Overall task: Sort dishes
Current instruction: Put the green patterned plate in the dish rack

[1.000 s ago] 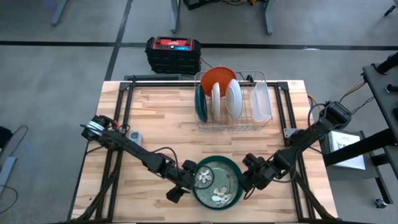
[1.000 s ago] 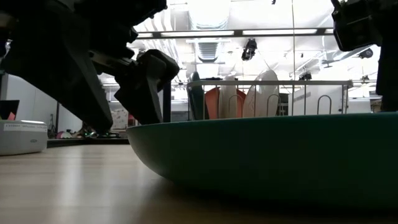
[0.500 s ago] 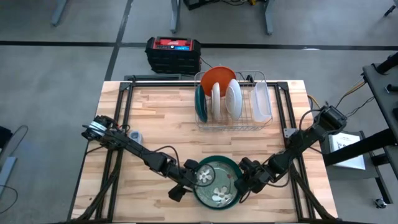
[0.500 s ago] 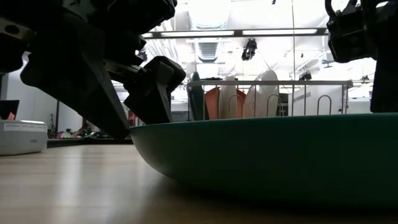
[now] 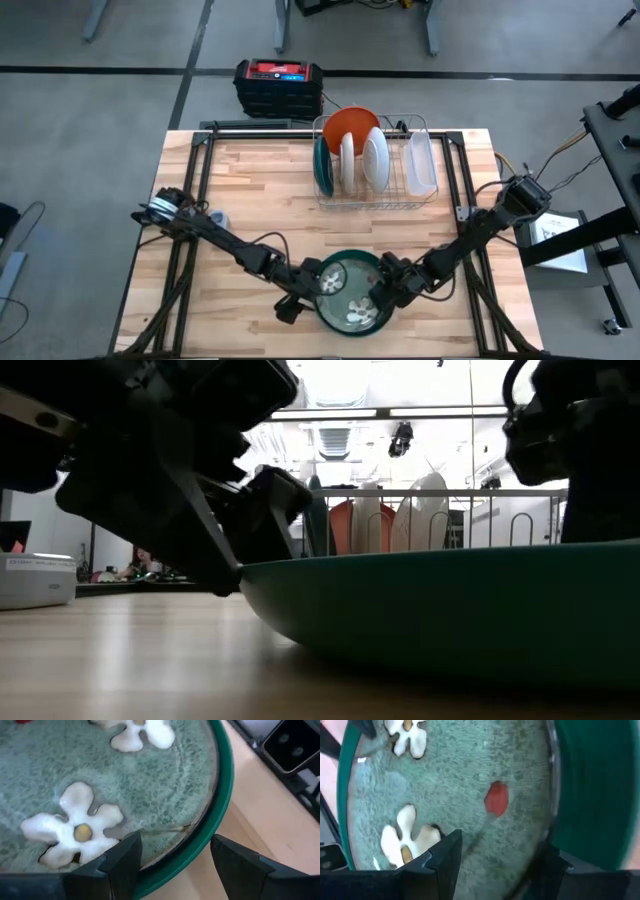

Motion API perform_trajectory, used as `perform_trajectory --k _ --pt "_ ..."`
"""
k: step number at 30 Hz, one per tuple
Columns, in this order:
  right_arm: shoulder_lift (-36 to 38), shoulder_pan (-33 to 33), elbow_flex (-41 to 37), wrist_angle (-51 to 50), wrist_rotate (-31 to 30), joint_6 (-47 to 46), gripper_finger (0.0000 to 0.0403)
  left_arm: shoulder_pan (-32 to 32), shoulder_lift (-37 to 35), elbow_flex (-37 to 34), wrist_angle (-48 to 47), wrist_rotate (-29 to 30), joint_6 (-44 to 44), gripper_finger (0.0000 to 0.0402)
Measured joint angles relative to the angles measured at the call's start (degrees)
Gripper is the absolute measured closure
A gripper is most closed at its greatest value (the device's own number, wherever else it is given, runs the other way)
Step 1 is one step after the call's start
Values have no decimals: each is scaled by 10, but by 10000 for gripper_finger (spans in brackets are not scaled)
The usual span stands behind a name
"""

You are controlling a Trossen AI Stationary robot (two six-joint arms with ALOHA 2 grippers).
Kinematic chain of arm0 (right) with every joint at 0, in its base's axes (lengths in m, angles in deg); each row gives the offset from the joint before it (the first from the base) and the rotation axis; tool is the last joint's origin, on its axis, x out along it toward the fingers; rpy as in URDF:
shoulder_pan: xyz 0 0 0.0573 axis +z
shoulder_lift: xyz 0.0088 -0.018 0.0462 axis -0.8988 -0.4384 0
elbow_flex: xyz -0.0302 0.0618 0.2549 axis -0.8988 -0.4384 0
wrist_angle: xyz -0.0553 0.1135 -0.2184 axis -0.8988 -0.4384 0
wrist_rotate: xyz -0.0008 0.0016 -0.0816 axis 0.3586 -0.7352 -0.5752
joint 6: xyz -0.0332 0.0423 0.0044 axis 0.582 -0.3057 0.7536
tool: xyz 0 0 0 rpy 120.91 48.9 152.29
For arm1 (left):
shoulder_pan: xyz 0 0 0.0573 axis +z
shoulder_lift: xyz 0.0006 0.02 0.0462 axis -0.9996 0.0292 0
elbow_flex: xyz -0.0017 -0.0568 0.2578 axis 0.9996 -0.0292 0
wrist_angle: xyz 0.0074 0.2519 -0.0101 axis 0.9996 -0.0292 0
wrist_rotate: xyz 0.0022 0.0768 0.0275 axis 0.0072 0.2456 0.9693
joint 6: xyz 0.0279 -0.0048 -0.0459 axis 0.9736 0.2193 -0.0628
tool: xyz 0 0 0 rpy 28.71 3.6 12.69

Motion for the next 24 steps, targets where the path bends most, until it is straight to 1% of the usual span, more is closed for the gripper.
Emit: perform_trajectory --k 5,10,14,18,21,22,24 --pt "-22 -6 0 37 -3 21 222 11 17 0 24 -43 2 171" --pt "-28 -8 0 47 -14 30 241 13 18 0 26 -52 9 171" --pt "-28 -8 0 51 -41 46 278 13 18 -1 25 -55 14 171" --pt "-25 -9 0 55 -73 66 328 13 18 -2 24 -58 13 171" --pt "-23 -9 2 59 -86 73 367 13 18 -2 25 -59 9 171" --pt "-20 -9 2 57 -89 74 373 13 18 -2 26 -59 8 171" --pt "-12 -7 2 49 -94 80 374 13 16 -2 26 -60 7 171"
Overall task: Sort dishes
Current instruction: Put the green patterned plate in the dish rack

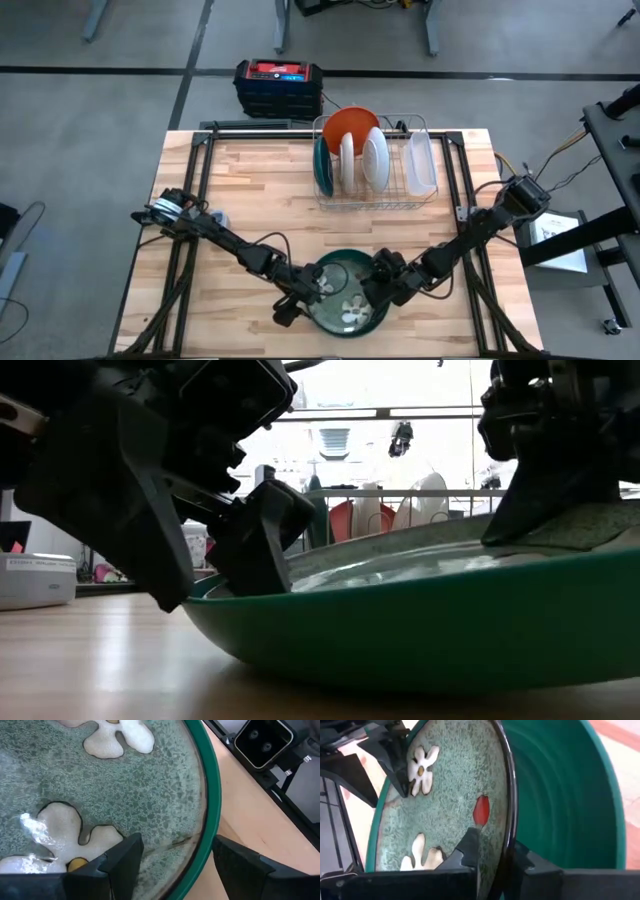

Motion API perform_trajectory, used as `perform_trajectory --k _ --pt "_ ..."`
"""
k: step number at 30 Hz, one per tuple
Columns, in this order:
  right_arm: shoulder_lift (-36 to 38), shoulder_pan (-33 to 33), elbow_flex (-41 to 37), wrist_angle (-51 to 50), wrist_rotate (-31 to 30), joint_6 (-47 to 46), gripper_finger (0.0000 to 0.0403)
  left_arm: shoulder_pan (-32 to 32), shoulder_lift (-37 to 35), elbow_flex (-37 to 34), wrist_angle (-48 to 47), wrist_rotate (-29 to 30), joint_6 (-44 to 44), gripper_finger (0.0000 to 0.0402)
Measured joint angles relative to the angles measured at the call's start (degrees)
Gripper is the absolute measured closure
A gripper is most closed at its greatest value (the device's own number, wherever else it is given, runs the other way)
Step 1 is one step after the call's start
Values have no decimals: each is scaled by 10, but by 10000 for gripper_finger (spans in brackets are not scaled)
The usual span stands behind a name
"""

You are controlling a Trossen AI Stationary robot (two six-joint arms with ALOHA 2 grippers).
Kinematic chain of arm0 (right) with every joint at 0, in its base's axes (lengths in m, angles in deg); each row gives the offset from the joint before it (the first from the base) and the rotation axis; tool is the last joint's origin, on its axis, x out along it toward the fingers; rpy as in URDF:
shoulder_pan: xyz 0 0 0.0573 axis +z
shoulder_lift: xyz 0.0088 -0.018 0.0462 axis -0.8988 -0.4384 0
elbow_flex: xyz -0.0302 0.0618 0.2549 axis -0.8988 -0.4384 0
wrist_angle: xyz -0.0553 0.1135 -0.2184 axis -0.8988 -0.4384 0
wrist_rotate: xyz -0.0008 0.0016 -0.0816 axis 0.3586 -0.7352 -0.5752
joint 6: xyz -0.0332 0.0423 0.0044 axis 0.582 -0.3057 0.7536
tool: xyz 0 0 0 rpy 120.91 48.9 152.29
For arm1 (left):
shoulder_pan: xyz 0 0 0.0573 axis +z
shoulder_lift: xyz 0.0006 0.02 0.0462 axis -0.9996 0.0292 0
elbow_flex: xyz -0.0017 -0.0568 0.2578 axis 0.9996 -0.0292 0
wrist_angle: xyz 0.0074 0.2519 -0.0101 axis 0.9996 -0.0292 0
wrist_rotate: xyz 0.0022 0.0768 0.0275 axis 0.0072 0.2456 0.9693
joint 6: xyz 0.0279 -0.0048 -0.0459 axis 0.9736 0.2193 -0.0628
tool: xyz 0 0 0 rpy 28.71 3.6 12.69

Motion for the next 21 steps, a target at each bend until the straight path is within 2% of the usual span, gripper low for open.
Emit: perform_trajectory --k 6,11,21 --pt "54 1 -2 -48 -13 30 386 4 -19 0 -4 24 0 171" --pt "84 2 -2 -87 -13 26 396 3 -36 0 -23 18 0 171" --pt "117 7 -3 -89 -29 101 401 3 -67 0 -45 9 -13 171"
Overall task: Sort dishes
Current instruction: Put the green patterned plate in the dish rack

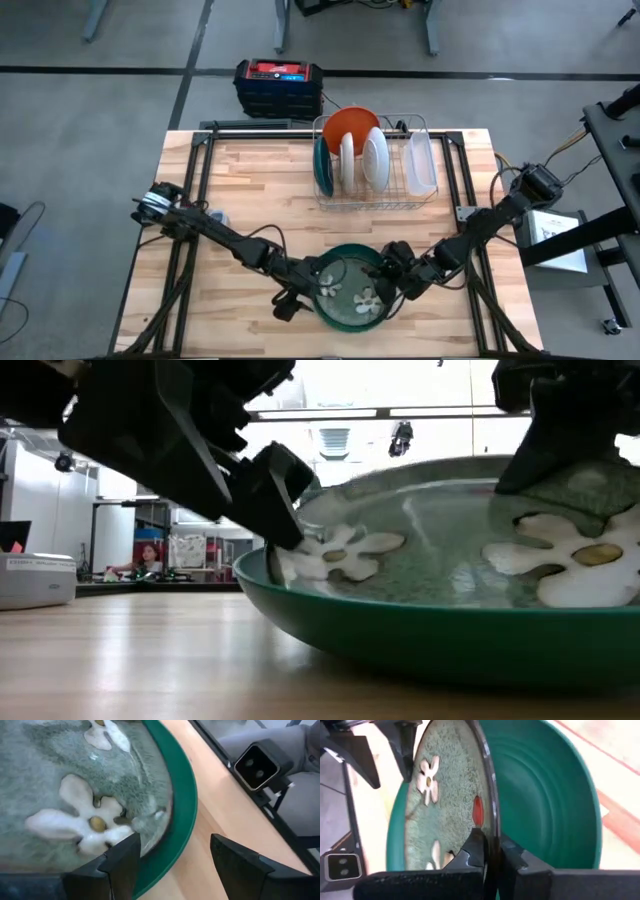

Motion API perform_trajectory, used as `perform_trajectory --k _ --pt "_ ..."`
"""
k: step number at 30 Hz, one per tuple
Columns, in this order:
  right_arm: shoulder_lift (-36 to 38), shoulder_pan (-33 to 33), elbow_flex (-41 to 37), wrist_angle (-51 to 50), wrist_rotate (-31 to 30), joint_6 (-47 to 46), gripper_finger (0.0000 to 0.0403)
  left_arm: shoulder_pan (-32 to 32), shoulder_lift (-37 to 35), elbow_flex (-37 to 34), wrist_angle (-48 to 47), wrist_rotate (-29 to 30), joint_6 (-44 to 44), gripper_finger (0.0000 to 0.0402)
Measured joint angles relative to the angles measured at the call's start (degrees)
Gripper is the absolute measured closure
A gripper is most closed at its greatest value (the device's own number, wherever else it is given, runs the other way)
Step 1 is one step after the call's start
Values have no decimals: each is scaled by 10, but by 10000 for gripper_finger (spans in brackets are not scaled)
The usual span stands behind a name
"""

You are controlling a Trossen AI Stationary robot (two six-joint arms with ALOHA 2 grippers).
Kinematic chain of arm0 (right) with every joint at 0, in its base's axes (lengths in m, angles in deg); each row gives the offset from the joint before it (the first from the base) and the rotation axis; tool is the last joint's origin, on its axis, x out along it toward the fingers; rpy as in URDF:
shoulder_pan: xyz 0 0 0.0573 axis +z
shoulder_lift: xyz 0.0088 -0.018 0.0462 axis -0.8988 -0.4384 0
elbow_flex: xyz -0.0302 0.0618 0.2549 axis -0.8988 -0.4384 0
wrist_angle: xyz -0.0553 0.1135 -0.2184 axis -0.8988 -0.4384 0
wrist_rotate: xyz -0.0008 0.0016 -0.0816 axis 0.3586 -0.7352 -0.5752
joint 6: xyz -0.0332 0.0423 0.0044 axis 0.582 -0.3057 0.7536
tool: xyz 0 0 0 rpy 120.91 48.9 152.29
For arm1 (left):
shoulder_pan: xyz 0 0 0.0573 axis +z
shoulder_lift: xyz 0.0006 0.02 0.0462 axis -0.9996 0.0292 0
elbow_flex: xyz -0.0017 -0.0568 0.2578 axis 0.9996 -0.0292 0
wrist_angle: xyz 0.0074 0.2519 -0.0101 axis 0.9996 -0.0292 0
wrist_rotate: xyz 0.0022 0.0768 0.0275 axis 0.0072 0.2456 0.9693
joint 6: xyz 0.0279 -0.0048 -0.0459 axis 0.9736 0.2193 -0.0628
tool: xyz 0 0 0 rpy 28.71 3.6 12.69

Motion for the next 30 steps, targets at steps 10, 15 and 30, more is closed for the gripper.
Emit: perform_trajectory --k 10,15,30 --pt "81 0 -3 -7 -17 57 402 0 -57 0 -7 -12 -2 171" --pt "102 0 -2 -9 -38 69 402 -1 -81 0 -15 -17 -1 171" --pt "319 0 0 -42 -306 279 402 -6 -240 1 -164 65 46 171"
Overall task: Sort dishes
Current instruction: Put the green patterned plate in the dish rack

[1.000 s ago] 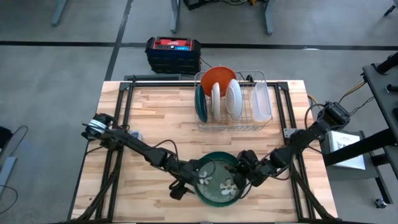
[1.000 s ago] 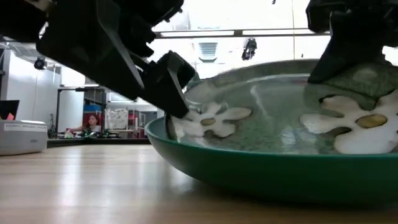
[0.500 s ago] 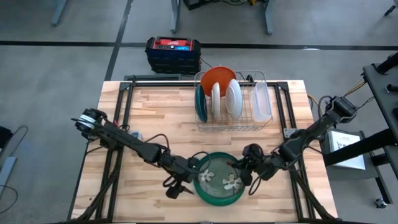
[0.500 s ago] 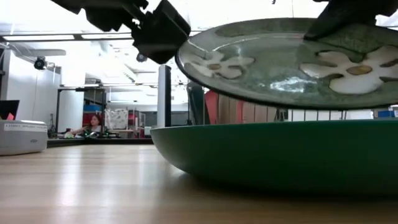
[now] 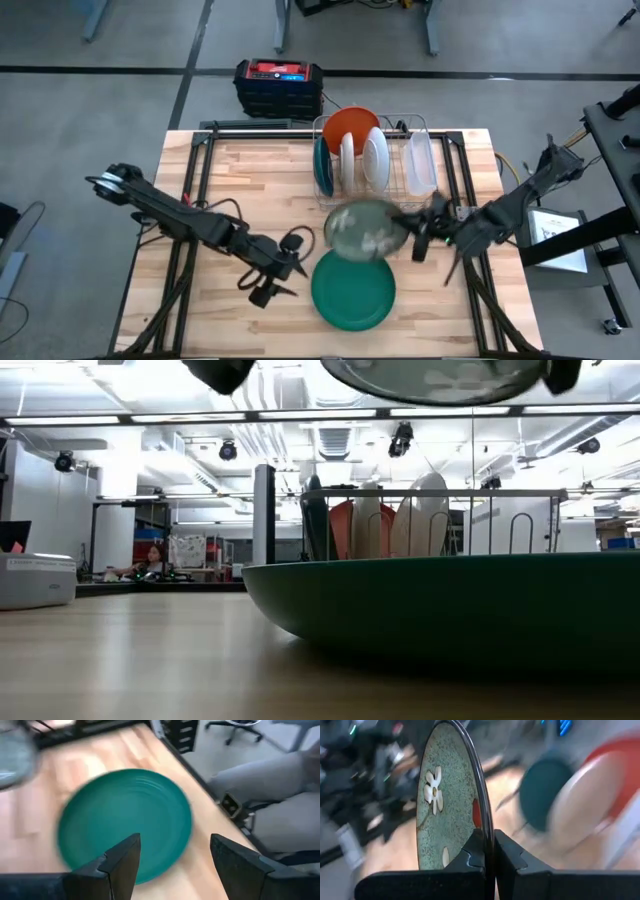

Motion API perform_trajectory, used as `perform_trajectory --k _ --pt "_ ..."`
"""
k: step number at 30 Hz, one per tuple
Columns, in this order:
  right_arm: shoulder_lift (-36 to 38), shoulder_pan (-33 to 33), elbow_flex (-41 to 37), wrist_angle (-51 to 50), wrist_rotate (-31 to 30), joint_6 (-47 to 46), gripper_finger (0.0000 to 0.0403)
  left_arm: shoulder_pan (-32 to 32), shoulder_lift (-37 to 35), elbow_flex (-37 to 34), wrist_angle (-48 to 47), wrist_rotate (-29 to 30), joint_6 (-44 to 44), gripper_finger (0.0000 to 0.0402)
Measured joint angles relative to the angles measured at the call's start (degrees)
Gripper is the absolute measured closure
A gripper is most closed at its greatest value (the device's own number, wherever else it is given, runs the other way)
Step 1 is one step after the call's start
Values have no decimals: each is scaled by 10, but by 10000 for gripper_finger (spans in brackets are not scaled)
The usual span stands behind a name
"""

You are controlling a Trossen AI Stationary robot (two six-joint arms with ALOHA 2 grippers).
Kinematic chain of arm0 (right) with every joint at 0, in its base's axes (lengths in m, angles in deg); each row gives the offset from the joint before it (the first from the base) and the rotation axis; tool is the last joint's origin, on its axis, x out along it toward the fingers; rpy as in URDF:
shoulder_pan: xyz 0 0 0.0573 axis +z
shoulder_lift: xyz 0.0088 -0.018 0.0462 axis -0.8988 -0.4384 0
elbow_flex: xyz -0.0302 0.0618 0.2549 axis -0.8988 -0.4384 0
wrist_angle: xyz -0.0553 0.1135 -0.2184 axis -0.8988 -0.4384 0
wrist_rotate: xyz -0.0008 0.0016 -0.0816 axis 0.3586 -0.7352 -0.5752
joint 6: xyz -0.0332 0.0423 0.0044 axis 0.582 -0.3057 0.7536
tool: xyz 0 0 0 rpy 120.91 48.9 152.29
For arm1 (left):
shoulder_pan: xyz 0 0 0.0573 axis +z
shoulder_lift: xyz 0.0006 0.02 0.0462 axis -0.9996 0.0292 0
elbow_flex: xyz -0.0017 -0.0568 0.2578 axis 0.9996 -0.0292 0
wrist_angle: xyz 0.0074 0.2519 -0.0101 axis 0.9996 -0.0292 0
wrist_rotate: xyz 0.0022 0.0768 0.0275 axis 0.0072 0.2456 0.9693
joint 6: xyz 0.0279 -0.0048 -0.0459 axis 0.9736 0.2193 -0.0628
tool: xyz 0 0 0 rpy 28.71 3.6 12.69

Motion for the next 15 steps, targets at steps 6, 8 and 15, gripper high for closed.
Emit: perform_trajectory --k 6,8,15 --pt "81 -3 0 3 -231 184 402 0 -63 0 -40 104 69 171" --pt "103 -8 0 4 -290 238 402 0 -79 0 -47 152 102 171" --pt "167 -95 0 6 -322 394 401 9 -111 0 -46 368 206 171"
